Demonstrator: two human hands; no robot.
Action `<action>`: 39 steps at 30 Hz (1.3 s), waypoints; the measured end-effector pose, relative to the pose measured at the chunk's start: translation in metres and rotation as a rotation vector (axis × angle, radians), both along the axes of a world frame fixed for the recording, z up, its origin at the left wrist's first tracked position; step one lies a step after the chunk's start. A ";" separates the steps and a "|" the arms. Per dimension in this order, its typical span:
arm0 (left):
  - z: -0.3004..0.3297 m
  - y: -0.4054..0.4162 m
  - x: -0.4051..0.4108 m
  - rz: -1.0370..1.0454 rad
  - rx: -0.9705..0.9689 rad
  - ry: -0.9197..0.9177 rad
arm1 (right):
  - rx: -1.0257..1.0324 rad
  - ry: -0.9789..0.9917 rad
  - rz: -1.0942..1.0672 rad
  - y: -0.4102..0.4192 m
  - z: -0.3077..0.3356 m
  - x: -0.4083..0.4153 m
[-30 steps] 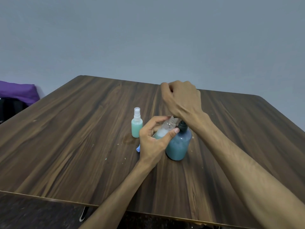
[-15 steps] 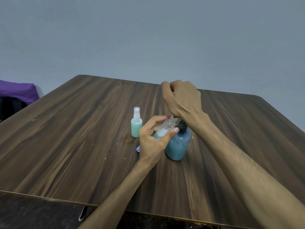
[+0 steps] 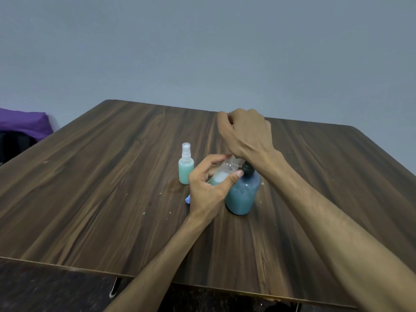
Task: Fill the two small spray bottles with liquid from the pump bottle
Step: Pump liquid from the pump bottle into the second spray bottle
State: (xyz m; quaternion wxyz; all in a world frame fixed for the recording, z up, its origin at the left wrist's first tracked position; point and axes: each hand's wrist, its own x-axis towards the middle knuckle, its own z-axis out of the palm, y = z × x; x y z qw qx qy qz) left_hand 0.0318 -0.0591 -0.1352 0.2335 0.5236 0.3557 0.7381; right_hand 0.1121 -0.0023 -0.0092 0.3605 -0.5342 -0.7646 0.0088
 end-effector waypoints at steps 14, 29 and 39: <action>-0.001 0.002 0.000 -0.010 -0.020 -0.010 | -0.012 -0.035 -0.024 -0.001 -0.002 0.000; -0.002 0.003 0.000 0.010 -0.032 -0.002 | -0.063 -0.051 -0.026 -0.001 -0.002 -0.001; -0.001 0.002 0.000 0.000 -0.024 0.001 | -0.082 -0.075 -0.032 0.001 -0.004 0.000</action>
